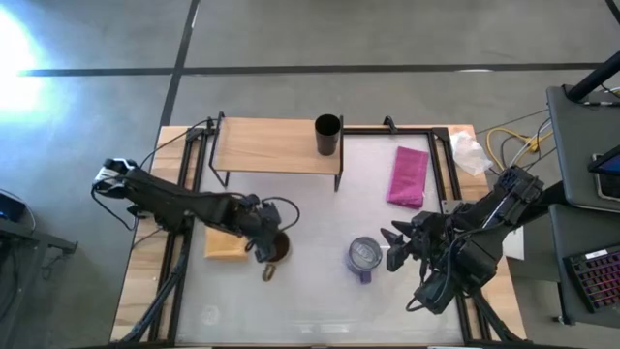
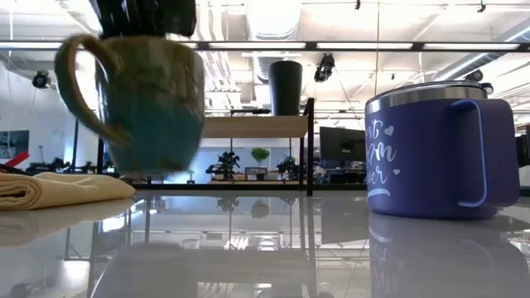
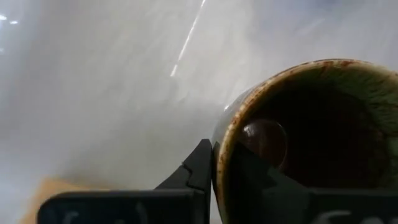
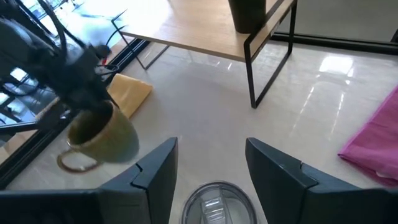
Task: Stack small to large cups/mugs on shelf
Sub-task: Put the green mug on the shelf
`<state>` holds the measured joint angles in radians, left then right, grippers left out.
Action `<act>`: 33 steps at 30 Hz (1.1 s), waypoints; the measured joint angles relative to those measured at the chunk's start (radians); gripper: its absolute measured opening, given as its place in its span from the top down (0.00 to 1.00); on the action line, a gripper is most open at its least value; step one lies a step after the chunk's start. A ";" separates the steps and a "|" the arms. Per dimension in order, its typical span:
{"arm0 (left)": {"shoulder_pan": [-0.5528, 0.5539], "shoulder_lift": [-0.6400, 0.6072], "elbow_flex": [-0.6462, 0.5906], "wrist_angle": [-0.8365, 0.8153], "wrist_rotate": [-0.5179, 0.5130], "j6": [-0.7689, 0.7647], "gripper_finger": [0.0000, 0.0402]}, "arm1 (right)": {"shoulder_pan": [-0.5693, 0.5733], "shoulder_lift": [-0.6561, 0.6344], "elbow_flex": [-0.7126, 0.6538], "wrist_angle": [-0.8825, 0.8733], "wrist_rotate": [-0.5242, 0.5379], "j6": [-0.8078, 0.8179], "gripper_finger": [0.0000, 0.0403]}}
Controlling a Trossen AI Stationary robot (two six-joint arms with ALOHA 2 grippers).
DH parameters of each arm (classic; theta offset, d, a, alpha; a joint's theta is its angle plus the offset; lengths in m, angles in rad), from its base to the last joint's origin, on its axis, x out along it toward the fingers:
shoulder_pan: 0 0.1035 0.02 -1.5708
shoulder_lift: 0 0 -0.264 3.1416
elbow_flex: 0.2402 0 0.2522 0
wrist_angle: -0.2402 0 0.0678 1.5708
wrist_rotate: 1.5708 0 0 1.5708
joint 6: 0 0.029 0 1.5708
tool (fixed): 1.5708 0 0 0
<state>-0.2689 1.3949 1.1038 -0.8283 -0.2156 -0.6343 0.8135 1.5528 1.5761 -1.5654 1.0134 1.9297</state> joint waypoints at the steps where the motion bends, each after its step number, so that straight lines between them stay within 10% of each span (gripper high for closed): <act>1: 0.007 -0.002 0.036 -0.057 -0.002 0.014 0.96 | 0.000 0.000 0.000 0.000 0.000 0.000 0.55; 15: 0.303 -0.008 0.468 -0.416 -0.093 0.292 0.96 | 0.000 0.000 0.000 -0.002 0.009 -0.019 0.55; 33: 0.860 0.053 0.563 -0.304 0.099 0.699 0.96 | -0.040 0.001 -0.026 0.002 0.061 0.076 0.55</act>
<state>0.5914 1.4483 1.6667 -1.1326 -0.1170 0.0644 0.7733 1.5536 1.5501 -1.5634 1.0740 2.0060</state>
